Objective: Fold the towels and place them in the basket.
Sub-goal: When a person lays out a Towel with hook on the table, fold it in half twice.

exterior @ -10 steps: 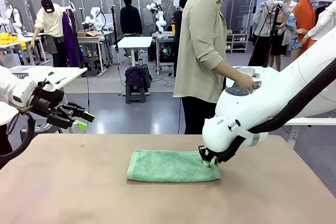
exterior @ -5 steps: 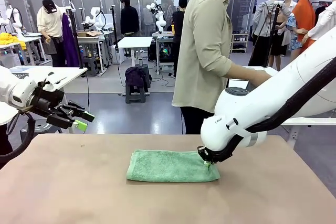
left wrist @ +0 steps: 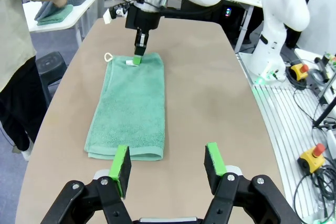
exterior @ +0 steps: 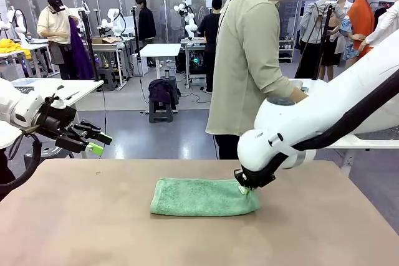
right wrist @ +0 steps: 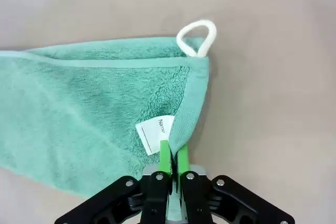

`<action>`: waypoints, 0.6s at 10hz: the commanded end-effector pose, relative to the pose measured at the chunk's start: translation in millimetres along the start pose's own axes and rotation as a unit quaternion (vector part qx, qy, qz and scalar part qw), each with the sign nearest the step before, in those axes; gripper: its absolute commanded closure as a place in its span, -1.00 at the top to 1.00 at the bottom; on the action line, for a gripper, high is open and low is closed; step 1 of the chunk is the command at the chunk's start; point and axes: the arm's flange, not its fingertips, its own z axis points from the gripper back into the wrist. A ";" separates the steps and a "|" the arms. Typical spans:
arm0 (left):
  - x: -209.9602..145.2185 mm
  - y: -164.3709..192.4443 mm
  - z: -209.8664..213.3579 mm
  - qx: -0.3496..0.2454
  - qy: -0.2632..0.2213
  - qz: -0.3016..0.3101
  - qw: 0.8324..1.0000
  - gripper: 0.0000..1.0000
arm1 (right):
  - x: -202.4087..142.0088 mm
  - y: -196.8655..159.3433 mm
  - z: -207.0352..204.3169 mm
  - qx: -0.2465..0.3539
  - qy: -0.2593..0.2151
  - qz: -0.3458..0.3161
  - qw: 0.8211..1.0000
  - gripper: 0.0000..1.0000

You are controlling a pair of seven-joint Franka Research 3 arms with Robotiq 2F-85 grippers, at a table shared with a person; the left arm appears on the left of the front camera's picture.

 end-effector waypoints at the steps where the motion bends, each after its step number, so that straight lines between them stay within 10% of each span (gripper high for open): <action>1: 1.8 -1.6 1.4 0.001 -0.001 -0.002 1.000 0.44 | 13.6 31.7 42.0 -0.015 -0.005 0.041 0.999 -1.00; 6: 1.8 -1.6 1.4 0.001 -0.001 -0.002 1.000 0.44 | 34.2 175.8 58.1 -0.044 0.005 0.089 0.995 -1.00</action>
